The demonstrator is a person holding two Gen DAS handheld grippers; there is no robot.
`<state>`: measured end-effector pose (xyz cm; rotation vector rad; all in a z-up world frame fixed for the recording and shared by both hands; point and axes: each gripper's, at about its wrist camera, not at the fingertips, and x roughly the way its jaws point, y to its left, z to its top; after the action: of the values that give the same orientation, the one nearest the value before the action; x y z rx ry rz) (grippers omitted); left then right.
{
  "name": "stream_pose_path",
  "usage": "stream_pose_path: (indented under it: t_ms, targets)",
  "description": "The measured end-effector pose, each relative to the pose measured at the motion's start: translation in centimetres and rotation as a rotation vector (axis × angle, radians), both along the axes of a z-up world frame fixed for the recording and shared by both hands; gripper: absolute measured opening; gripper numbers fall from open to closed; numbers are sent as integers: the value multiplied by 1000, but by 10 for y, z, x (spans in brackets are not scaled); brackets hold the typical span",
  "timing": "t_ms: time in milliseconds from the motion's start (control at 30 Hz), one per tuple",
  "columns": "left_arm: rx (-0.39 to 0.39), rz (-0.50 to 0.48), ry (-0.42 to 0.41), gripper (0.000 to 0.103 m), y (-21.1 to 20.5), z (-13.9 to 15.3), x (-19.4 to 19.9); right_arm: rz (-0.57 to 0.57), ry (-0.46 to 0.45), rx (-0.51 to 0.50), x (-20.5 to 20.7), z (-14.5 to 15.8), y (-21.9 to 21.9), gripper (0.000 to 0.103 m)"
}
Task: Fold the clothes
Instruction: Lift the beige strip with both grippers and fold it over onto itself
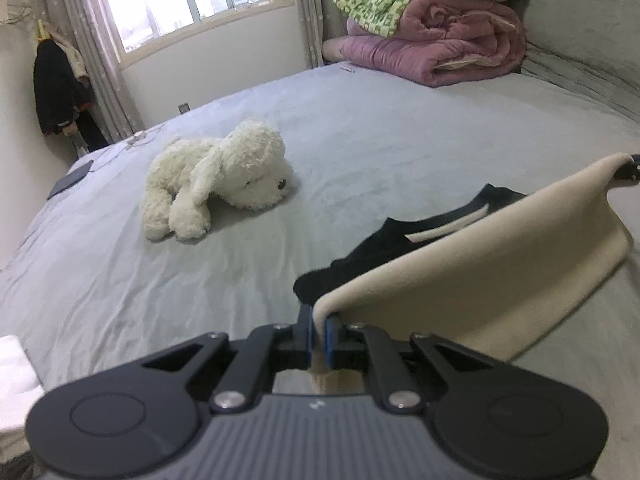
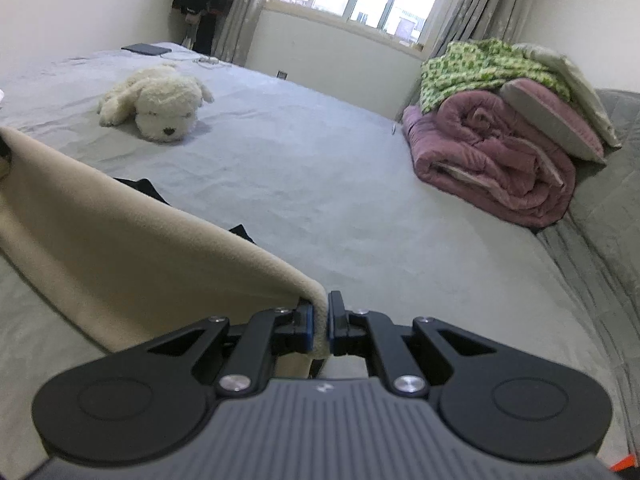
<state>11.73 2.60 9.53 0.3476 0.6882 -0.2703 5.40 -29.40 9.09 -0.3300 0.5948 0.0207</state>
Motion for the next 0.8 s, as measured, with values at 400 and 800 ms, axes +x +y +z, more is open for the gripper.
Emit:
stream_pose_path:
  t_ms: [400,800]
  targets:
    - [-15,-7,126,7,-11,-30,77,4,101,41,54,-23,-14,7]
    - [-378,5,216,19,30,-41,101,-19,126,243,68,-30,-39,26]
